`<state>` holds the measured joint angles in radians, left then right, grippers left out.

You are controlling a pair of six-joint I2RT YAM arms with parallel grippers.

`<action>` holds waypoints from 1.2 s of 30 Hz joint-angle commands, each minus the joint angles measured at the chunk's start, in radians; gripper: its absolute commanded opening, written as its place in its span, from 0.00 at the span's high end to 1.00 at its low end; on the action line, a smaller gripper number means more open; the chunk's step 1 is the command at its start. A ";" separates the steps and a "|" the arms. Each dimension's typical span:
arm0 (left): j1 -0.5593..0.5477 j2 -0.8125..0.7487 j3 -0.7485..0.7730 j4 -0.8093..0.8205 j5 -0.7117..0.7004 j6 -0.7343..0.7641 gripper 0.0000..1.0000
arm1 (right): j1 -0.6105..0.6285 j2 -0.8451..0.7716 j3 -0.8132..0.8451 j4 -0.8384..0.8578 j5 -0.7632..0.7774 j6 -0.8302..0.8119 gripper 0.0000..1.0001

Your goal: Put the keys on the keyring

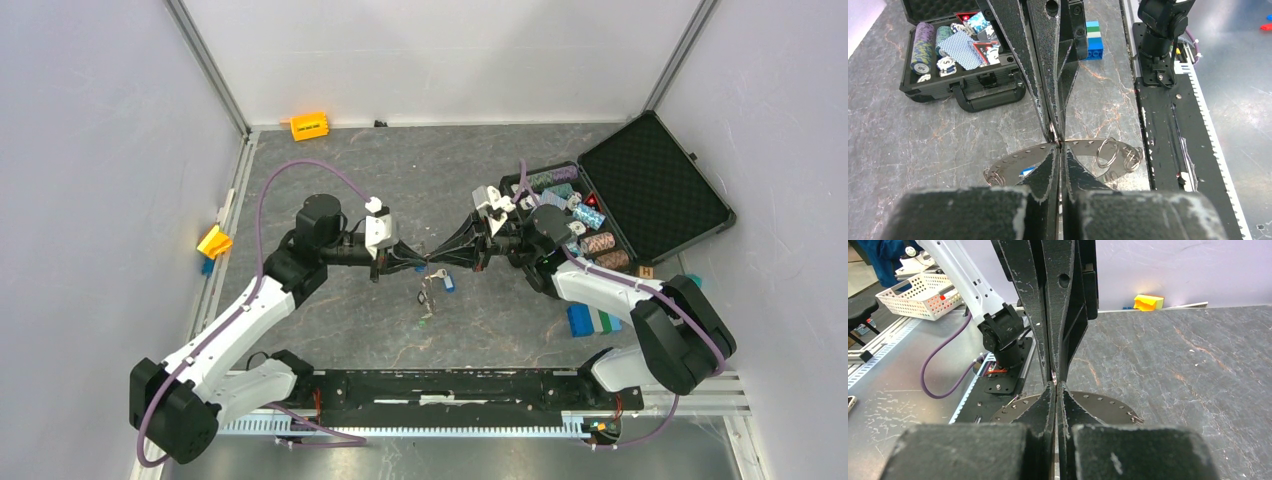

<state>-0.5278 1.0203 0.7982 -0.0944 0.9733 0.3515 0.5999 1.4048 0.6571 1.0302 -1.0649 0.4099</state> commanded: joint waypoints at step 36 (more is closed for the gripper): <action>-0.198 -0.013 0.144 -0.641 -0.462 0.907 0.98 | 0.046 -0.108 0.105 -0.705 0.056 -0.682 0.59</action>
<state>-0.7162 1.0378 0.9543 -0.7059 0.5064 1.0382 0.6434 1.3106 0.7464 0.3191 -0.9913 -0.2527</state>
